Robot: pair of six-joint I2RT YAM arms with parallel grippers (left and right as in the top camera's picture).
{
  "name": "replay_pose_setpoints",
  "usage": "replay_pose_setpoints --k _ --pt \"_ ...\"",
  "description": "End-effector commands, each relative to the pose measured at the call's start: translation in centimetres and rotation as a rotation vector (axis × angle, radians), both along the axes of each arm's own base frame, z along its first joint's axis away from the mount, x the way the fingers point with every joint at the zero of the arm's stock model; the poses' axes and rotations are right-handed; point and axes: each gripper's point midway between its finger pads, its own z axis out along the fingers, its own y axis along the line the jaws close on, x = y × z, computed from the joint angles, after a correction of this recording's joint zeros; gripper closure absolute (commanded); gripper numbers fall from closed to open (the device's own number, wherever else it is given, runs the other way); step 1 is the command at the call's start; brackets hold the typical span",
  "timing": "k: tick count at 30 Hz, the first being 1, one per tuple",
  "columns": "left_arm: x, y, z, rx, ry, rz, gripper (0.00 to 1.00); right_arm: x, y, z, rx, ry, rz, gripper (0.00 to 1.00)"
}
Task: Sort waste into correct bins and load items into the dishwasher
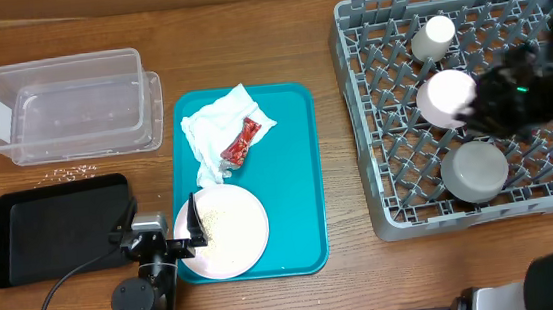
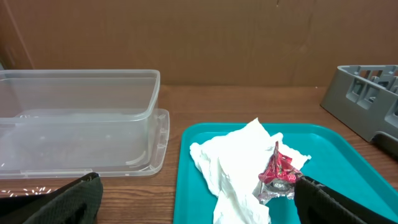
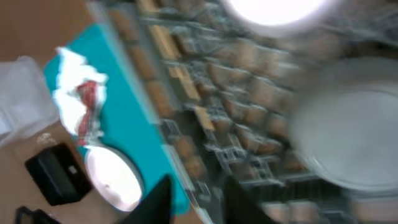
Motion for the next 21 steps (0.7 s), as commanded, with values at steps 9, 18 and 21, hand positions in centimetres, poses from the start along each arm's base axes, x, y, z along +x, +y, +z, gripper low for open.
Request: replay_pose_setpoints --k 9,18,21 --pt "0.0 0.0 0.0 0.026 -0.007 -0.005 0.0 0.2 15.5 3.8 -0.001 -0.205 0.243 0.29" --pt "0.0 0.0 0.0 0.026 -0.007 -0.005 0.0 -0.7 24.3 6.5 0.033 -0.416 0.401 0.0" --pt "0.0 0.0 0.0 0.026 -0.007 -0.005 0.0 -1.0 25.9 7.2 0.058 -0.454 0.433 0.0"
